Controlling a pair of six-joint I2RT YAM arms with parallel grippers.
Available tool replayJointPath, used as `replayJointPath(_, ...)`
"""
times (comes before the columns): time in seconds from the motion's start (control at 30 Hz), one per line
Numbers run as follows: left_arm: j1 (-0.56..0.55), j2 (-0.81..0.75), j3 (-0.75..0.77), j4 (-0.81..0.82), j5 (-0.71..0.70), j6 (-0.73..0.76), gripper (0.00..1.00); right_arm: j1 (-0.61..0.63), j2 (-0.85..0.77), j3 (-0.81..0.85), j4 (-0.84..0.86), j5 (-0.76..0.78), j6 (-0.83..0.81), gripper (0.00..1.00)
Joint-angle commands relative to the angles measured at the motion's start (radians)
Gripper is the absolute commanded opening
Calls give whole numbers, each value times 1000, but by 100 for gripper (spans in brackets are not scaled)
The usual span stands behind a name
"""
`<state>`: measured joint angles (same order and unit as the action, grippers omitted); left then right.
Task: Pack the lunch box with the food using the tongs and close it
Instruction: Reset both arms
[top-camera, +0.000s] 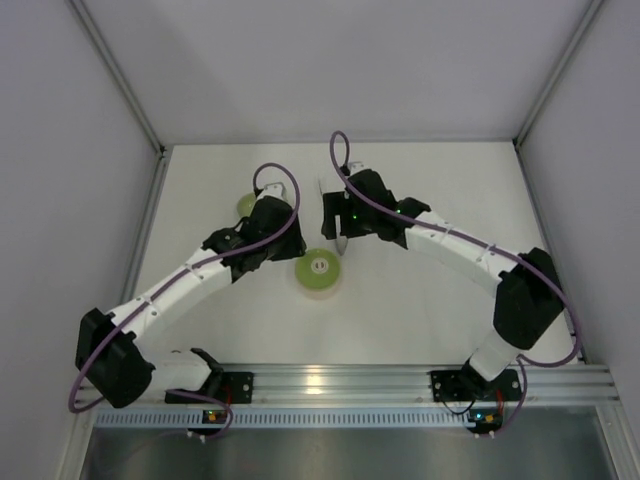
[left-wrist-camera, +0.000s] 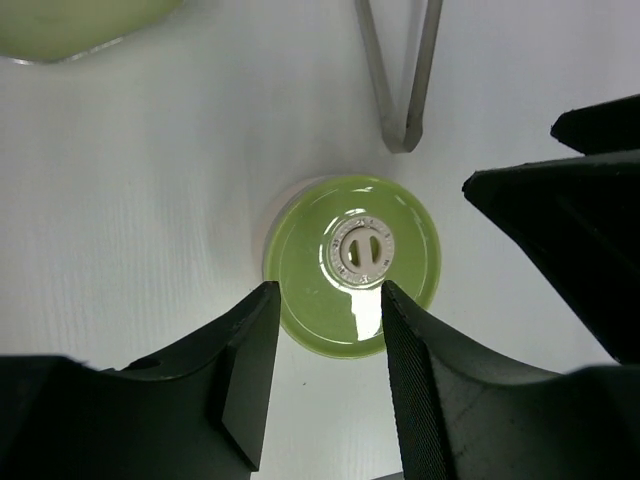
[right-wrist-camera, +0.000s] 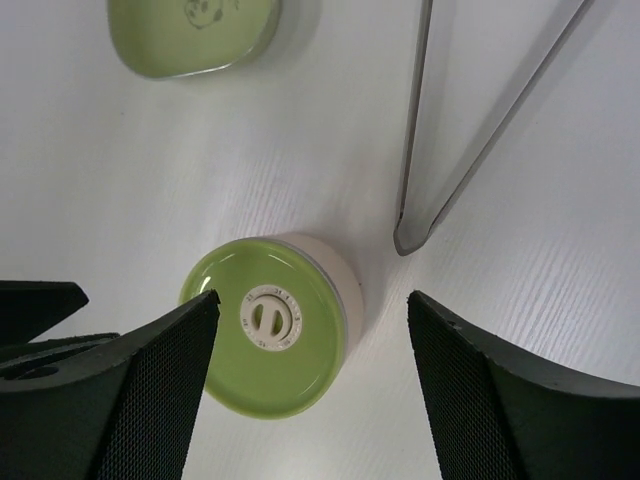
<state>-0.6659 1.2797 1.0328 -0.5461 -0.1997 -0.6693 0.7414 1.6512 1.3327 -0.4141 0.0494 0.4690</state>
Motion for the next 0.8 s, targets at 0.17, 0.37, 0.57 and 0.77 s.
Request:
replayJointPath(0.17,-3,-92,225,-80,-110,102,56,-14,-244,16,-45,96,-23,77)
replayJointPath(0.37,-3,-152,308,-118,-148,152,68,-39,-447,-44,-60,225,-36,81)
replayJointPath(0.57,-3,-186,364,-167,-171,192,76,-60,-629,-99,-89,354,-50,84)
replayJointPath(0.77,-3,-188,395,-173,-173,218,78,-68,-711,-121,-97,409,-66,89)
